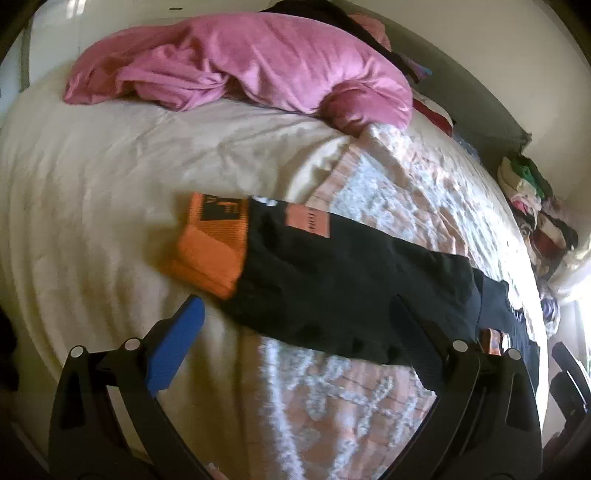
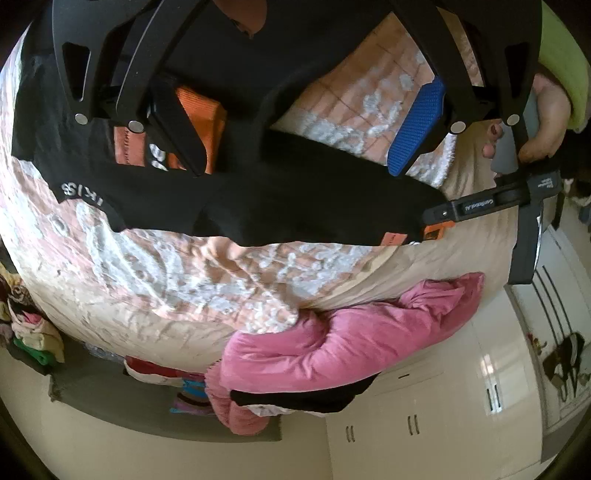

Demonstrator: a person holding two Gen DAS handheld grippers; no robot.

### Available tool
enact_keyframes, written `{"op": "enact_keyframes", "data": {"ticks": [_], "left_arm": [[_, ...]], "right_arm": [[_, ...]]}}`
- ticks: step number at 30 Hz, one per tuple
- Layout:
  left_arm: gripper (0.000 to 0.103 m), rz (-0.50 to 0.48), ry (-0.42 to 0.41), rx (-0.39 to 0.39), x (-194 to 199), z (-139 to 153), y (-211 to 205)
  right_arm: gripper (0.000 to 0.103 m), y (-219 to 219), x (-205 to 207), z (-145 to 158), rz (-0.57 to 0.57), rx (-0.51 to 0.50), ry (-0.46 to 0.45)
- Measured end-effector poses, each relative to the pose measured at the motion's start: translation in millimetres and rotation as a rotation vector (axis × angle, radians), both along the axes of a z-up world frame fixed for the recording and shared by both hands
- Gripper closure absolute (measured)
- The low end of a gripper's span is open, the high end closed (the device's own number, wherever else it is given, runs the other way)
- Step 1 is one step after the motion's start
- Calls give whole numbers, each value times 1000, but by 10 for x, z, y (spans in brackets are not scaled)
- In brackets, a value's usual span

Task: Fold small clothes
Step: 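Move the left tool to the other sleeve's orange cuff and grasp it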

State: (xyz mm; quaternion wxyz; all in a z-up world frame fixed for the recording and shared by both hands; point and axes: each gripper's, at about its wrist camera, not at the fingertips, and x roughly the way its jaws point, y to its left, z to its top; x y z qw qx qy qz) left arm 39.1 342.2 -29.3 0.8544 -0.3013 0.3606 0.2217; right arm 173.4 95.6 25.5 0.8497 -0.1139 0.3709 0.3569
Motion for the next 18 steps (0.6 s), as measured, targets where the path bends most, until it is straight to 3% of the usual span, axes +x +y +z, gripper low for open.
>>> {"op": "enact_keyframes", "data": {"ticks": [8,15,16,18], "left_arm": [[10,74,2,-43,-131,-154,300],[10,82,-35,-51,-84,-250,374],[13,86,-45,-50,-76,-255,386],[32,92,-48,-42,-52,-261,405]], "right_arm": [[5,243,-111,-37,66,-22,-11],[5,238,-87,-170,52,-26,21],[5,230,-83,-188,49,-26,25],[5,187,-72,-219,37,-22,36]]}}
